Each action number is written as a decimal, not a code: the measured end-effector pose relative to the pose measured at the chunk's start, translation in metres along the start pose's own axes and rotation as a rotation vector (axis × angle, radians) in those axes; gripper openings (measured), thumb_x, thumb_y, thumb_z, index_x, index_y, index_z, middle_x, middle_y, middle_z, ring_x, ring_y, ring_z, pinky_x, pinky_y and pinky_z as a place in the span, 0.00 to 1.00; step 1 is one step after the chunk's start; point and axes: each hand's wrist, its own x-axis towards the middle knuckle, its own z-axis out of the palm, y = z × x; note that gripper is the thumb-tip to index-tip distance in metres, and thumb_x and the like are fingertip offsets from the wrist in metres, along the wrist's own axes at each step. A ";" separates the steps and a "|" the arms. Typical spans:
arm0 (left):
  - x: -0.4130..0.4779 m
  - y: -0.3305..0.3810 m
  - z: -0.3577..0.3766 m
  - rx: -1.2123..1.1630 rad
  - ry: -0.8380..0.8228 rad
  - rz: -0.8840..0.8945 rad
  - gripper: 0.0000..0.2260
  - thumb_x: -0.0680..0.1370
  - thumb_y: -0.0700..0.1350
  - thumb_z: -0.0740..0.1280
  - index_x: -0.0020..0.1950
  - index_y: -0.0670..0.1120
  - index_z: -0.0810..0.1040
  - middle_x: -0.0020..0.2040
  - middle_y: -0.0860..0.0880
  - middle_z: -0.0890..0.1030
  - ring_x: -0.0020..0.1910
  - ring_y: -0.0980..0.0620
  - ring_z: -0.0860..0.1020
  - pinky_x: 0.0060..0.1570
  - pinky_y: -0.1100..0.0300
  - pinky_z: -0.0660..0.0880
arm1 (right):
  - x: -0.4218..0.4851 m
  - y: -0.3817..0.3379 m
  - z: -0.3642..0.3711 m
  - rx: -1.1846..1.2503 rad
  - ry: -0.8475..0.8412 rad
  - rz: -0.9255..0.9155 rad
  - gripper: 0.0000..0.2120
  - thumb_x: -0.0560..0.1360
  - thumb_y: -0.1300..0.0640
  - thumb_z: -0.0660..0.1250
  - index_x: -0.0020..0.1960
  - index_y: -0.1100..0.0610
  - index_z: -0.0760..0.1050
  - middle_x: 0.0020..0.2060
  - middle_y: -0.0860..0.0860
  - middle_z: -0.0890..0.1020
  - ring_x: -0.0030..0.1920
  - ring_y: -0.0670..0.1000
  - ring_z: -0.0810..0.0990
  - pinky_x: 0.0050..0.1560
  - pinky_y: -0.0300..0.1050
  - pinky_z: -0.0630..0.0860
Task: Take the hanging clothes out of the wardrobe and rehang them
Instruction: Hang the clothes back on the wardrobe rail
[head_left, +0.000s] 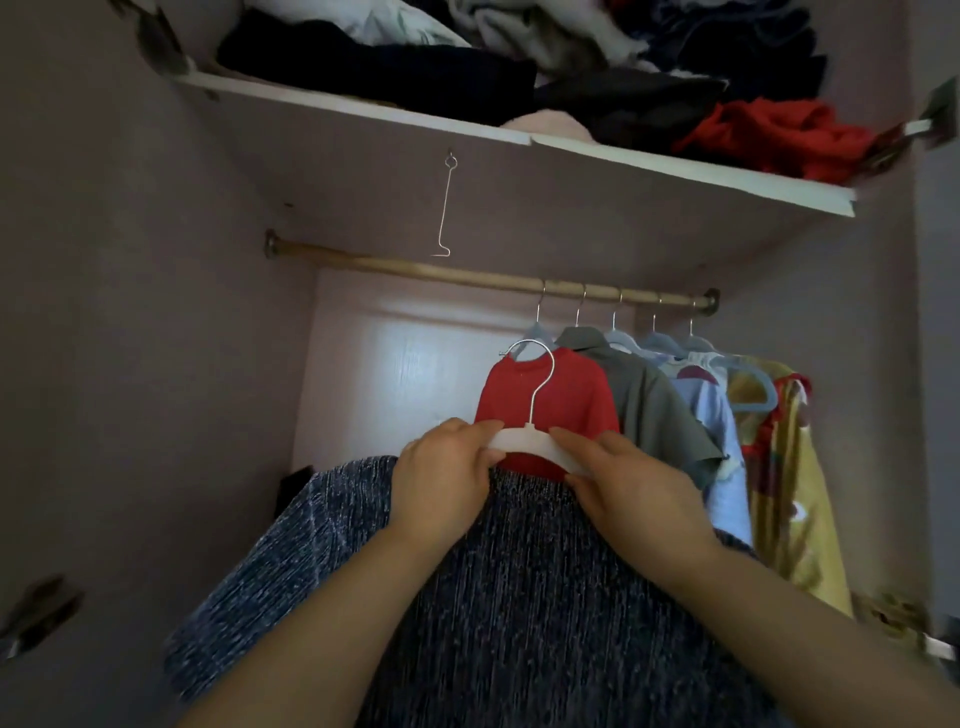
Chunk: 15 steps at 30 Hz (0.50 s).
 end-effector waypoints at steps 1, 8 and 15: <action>0.016 -0.011 0.010 0.002 -0.008 -0.004 0.14 0.79 0.47 0.62 0.65 0.53 0.75 0.50 0.47 0.80 0.48 0.47 0.77 0.48 0.56 0.74 | 0.016 0.004 0.008 -0.037 0.000 -0.002 0.23 0.80 0.48 0.54 0.74 0.41 0.53 0.58 0.46 0.72 0.54 0.50 0.76 0.44 0.43 0.73; 0.136 -0.083 0.070 0.060 0.003 0.029 0.14 0.80 0.49 0.60 0.66 0.53 0.73 0.55 0.48 0.80 0.54 0.48 0.75 0.50 0.56 0.72 | 0.146 0.030 0.060 -0.216 0.055 -0.006 0.19 0.81 0.53 0.54 0.71 0.46 0.60 0.56 0.51 0.73 0.53 0.55 0.76 0.44 0.48 0.77; 0.208 -0.129 0.128 -0.113 0.029 0.056 0.22 0.78 0.47 0.63 0.72 0.51 0.65 0.66 0.48 0.74 0.63 0.47 0.71 0.60 0.53 0.70 | 0.243 0.055 0.085 -0.403 0.057 0.137 0.13 0.77 0.62 0.58 0.61 0.55 0.68 0.46 0.53 0.70 0.49 0.58 0.76 0.38 0.46 0.69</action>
